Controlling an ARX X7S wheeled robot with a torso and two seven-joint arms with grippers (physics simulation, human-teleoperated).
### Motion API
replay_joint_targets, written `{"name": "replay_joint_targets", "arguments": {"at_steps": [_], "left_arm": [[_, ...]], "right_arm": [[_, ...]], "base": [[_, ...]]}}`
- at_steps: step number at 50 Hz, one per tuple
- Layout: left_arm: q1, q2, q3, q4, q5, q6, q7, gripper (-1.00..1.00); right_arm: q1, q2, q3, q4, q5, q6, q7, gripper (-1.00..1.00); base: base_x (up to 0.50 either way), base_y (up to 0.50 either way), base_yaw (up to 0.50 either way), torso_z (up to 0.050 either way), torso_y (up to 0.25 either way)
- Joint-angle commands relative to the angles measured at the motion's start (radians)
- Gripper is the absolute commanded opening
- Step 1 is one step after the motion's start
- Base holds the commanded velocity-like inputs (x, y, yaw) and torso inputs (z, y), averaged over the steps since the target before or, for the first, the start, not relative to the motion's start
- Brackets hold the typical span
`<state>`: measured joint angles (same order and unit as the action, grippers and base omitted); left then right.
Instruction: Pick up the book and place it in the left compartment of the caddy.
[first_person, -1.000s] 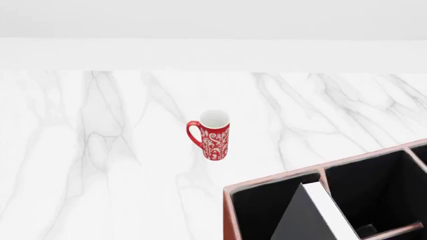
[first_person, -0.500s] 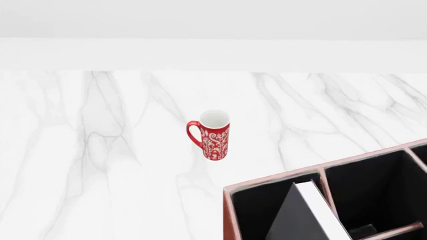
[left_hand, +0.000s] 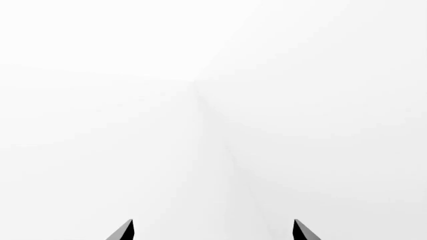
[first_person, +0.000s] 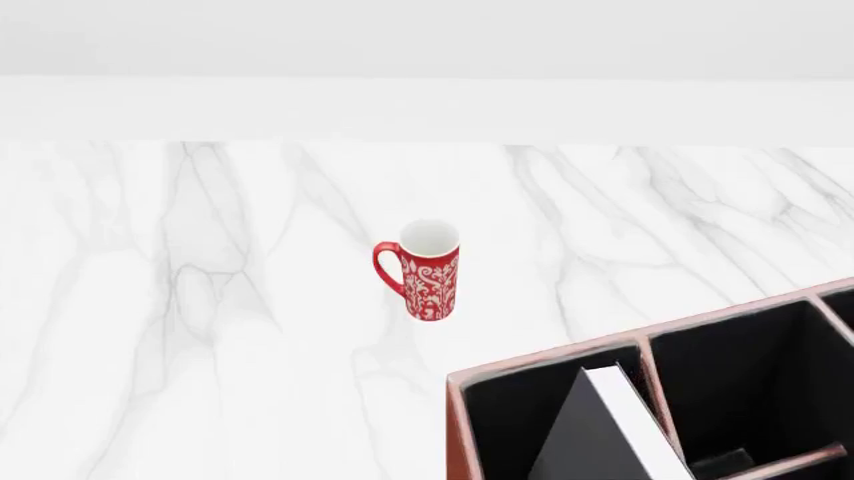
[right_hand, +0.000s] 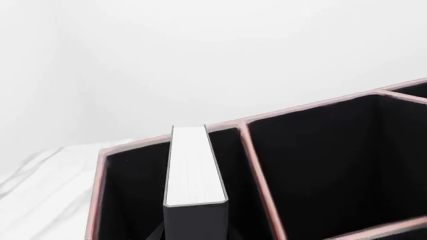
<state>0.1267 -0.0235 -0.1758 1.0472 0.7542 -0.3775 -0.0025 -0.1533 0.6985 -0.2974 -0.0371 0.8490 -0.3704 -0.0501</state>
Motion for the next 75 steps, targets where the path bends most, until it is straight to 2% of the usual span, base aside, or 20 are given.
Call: {"name": "replay_joint_targets", "arguments": {"at_steps": [1,75], "left_arm": [[-0.005,0.023,-0.036,0.000,-0.040,0.055,0.044,1.00],[0.018,0.023,-0.039,0.000,-0.050,0.073,0.027,1.00]], "right_arm": [[0.040,-0.035,0.015,0.101,-0.073,-0.049,-0.029,-1.00],[0.166,-0.157,-0.035,0.378,-0.139,-0.047,-0.103,-1.00]], "base": [[0.00,0.00,0.00,0.000,0.000],[0.00,0.00,0.00,0.000,0.001]]}}
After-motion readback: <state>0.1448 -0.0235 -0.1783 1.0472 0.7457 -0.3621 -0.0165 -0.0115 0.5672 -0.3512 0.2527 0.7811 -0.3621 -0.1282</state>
